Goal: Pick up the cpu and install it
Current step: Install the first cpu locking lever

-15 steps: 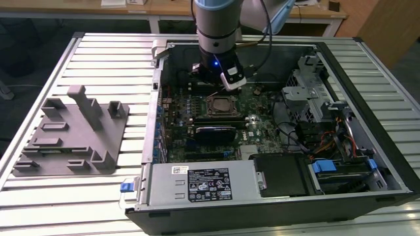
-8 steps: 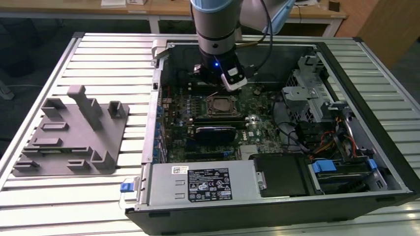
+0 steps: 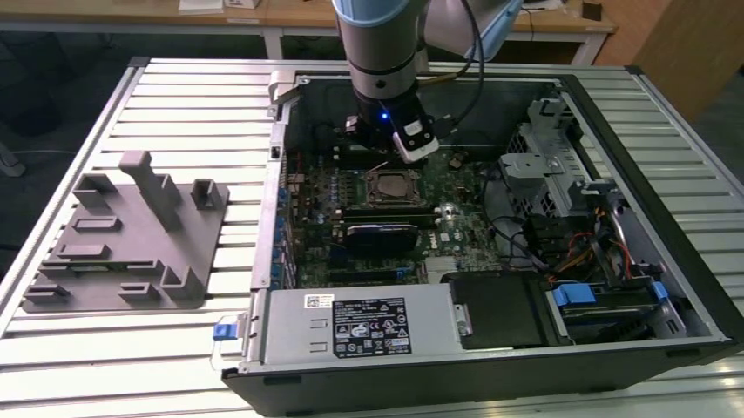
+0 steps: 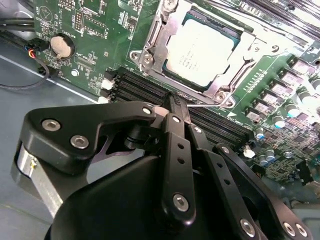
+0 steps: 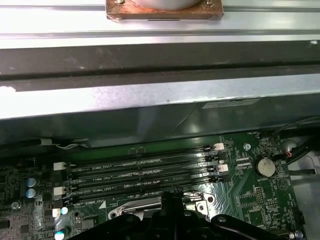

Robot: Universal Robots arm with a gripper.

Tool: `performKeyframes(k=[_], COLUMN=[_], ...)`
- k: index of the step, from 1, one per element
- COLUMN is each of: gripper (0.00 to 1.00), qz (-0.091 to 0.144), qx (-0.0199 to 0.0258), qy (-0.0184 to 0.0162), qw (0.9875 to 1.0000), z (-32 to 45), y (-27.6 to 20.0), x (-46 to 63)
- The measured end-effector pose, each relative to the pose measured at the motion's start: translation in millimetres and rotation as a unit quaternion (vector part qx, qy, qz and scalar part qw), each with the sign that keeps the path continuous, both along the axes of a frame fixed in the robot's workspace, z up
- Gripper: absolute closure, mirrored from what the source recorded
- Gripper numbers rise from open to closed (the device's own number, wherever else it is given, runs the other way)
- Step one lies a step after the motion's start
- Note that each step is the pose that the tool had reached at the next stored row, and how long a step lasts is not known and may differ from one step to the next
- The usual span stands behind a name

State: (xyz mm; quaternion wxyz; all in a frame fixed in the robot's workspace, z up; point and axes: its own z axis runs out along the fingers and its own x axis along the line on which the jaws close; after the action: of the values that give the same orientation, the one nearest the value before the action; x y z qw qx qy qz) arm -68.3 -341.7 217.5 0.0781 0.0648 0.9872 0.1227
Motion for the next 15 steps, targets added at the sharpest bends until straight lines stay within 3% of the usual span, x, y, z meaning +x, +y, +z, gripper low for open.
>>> performKeyframes(k=[15], gripper=[0.89], qz=[-0.015], qx=[0.0], qy=[-0.0001], qw=[0.9999], z=[-1.1], y=[1.7], x=[-0.1])
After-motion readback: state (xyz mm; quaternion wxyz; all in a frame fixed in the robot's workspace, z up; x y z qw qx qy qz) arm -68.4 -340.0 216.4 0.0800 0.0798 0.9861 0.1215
